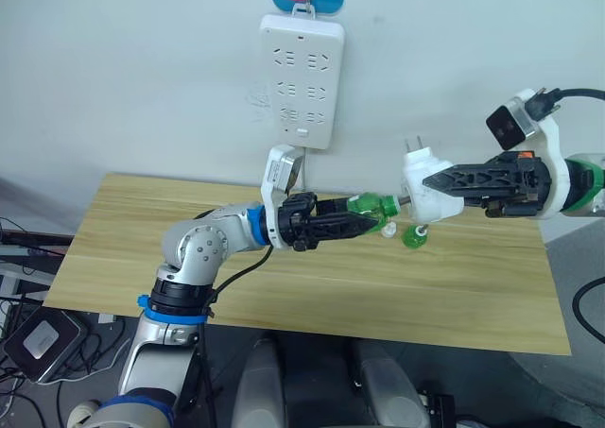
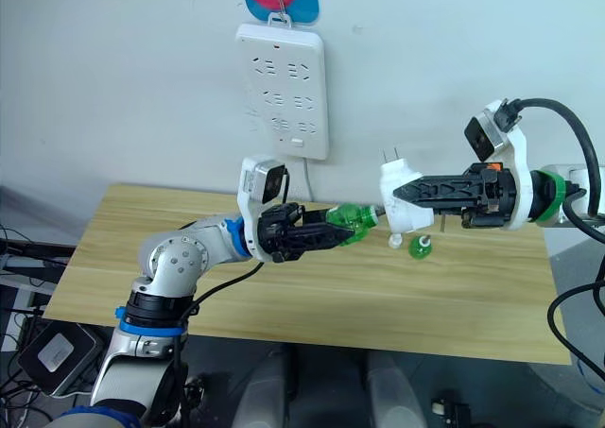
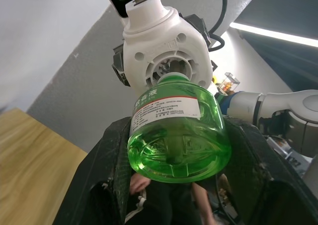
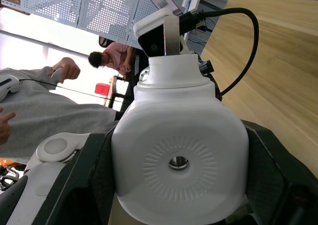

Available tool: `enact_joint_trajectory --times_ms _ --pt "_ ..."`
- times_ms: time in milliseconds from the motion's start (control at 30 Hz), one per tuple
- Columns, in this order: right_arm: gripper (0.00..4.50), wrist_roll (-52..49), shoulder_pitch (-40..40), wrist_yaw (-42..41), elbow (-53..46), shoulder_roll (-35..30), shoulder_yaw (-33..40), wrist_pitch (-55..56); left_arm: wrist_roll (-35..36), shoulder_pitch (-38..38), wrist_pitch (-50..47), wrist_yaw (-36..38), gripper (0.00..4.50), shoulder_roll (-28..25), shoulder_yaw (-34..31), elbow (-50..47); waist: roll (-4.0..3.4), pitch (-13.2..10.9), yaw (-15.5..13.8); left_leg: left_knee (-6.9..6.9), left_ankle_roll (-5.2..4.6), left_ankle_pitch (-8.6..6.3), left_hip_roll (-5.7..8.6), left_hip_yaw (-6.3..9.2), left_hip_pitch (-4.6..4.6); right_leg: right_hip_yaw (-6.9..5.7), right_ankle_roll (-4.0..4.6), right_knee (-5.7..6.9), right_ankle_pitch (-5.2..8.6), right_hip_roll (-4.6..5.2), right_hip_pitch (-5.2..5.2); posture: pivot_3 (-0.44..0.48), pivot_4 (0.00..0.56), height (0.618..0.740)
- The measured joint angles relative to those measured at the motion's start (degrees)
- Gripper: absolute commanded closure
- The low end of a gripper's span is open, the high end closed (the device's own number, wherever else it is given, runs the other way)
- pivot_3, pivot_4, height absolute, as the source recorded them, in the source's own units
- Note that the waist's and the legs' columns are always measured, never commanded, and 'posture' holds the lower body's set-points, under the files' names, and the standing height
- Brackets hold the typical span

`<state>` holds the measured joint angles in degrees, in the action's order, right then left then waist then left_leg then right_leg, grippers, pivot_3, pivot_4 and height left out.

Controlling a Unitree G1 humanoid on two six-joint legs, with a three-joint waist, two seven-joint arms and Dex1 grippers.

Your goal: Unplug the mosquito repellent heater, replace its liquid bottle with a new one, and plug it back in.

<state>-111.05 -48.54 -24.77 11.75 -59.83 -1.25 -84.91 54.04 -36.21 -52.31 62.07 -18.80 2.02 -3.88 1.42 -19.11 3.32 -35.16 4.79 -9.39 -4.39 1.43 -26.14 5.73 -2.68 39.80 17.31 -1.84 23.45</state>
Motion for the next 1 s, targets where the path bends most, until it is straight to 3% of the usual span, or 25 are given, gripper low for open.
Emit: enact_joint_trajectory --times_ms 1000 --pt "1.52 -0.07 0.8 1.36 -2.04 0.46 0.03 1.5 -1.32 -0.11 0.01 -0.34 2.27 0.95 0.07 -0.14 0.0 0.0 -0.01 -0.01 0.0 0.0 0.0 0.0 -0.01 -0.01 0.03 0.03 -0.02 0.0 0.0 -0.091 0.311 0.74"
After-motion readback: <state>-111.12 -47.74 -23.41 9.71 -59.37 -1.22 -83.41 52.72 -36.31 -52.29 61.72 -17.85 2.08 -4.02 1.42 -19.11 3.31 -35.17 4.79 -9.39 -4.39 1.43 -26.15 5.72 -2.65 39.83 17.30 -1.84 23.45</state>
